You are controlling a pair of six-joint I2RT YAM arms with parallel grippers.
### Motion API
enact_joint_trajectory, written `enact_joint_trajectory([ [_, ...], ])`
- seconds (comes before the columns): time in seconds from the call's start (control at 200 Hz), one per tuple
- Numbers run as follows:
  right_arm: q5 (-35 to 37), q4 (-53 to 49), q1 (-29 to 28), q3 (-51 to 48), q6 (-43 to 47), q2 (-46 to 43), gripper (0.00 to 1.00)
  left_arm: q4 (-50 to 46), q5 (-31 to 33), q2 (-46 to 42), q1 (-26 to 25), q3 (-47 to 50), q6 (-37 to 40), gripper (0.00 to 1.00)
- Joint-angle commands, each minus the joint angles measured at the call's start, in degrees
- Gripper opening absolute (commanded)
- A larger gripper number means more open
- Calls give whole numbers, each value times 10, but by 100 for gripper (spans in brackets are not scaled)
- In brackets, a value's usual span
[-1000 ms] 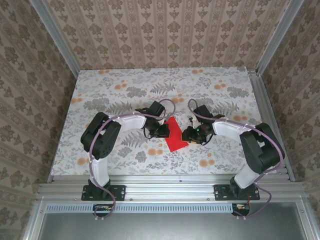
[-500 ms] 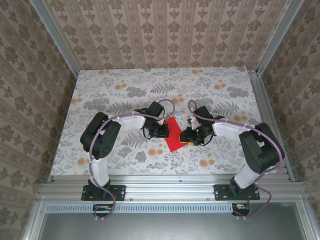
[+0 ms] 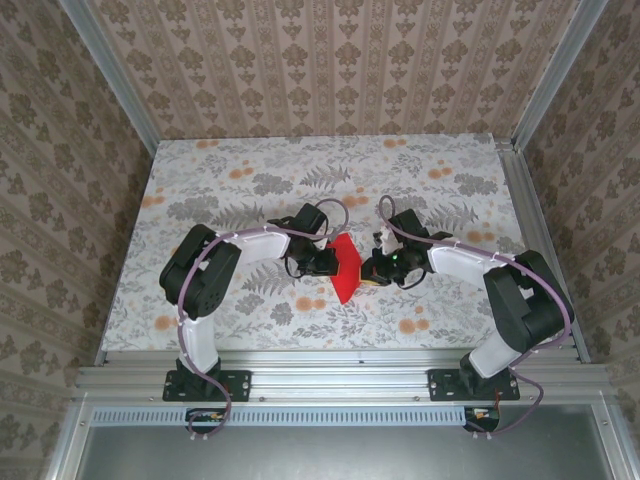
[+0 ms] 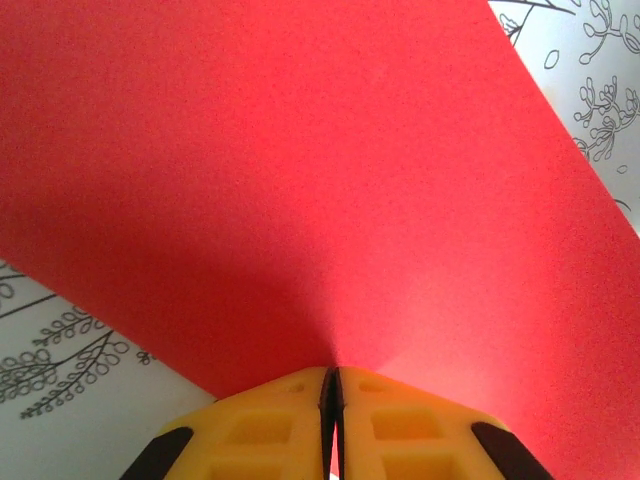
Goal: Fold a paper plane with a square sheet of paper (pick it up from the middle)
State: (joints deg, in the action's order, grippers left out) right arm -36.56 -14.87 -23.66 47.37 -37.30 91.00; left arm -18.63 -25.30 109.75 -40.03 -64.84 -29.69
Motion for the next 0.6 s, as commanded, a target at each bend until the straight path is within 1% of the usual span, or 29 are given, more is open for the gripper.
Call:
enact_joint_trajectory([
  [0.0,-28,29,1,-2,-18,10,5,-27,12,5,1,22,16,13],
  [0.135,-39,57,0,2,-34,25,2,-25,7,5,2,22,15,12],
  [0.385,-48,99,-7,16,-57,65,1,-20,3,1,4,25,13,13],
  [0.595,-47,112,-8,36,-62,95,1,-14,-4,-3,4,27,10,12],
])
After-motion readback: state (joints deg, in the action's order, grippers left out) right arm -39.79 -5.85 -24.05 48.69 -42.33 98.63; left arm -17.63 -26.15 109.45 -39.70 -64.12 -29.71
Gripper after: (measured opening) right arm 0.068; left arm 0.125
